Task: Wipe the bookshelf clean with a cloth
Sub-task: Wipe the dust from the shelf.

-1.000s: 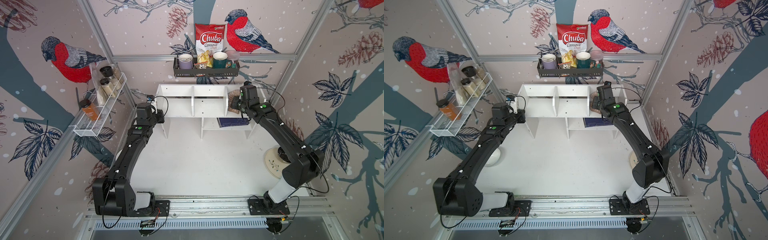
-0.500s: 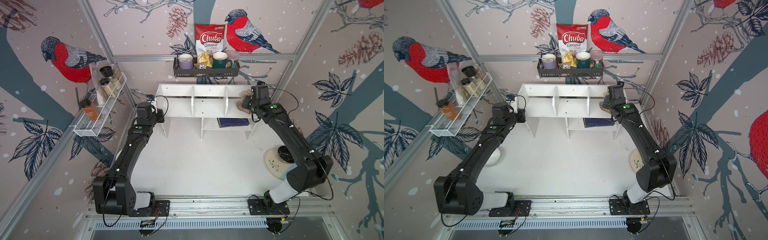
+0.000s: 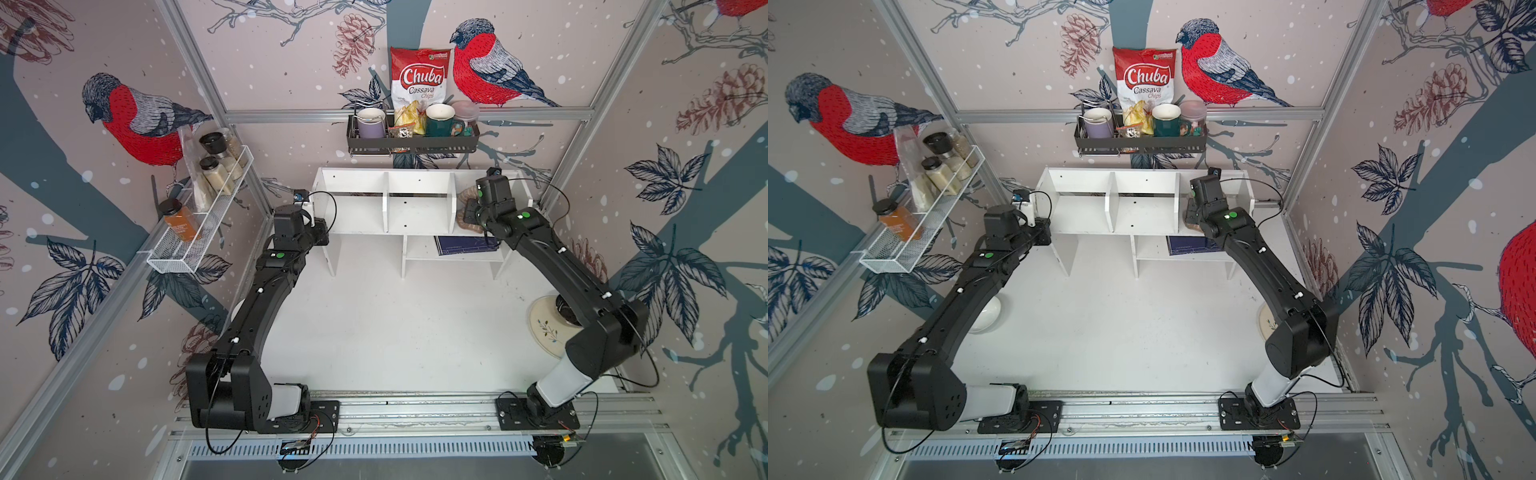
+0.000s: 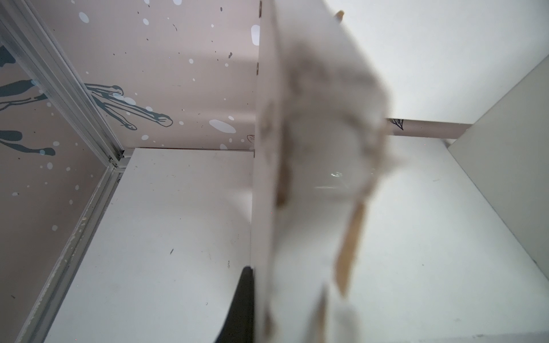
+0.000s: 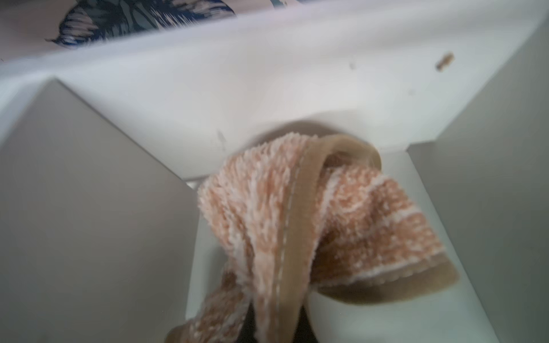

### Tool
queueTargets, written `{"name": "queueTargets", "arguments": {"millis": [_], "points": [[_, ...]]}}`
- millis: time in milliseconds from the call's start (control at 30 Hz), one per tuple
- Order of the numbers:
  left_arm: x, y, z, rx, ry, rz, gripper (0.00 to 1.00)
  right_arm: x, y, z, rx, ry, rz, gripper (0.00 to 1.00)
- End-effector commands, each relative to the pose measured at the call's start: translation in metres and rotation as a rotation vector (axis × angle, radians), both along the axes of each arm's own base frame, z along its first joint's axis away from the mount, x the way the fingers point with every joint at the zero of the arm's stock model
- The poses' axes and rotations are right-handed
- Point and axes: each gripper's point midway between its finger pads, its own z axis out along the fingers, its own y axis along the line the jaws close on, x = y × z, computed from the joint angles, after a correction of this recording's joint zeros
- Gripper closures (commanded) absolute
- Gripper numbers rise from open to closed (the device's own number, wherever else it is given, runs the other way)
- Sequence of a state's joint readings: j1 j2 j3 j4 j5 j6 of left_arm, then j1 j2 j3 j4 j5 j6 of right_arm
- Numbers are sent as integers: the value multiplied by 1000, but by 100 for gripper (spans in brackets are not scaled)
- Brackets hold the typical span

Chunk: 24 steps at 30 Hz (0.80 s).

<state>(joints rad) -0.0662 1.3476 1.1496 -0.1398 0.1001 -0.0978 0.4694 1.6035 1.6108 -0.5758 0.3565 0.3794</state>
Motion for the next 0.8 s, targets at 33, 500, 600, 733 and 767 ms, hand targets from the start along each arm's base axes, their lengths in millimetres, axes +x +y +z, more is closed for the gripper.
{"name": "queueTargets", "arguments": {"millis": [33, 500, 600, 733, 767], "points": [[-9, -35, 4, -215, 41, -97, 100, -14, -30, -3, -1, -25, -77, 100], [-17, -41, 7, -157, 38, -91, 100, -32, 22, 130, -114, -296, -27, 100], [-14, -38, 4, -171, 47, -80, 100, -48, 70, 149, -109, -355, 45, 100], [-10, -34, 0, -195, 58, -60, 100, -49, 132, 139, -73, -343, 140, 100], [-10, -34, 0, -198, 60, -55, 100, -45, 143, 129, -69, -324, 144, 100]]}}
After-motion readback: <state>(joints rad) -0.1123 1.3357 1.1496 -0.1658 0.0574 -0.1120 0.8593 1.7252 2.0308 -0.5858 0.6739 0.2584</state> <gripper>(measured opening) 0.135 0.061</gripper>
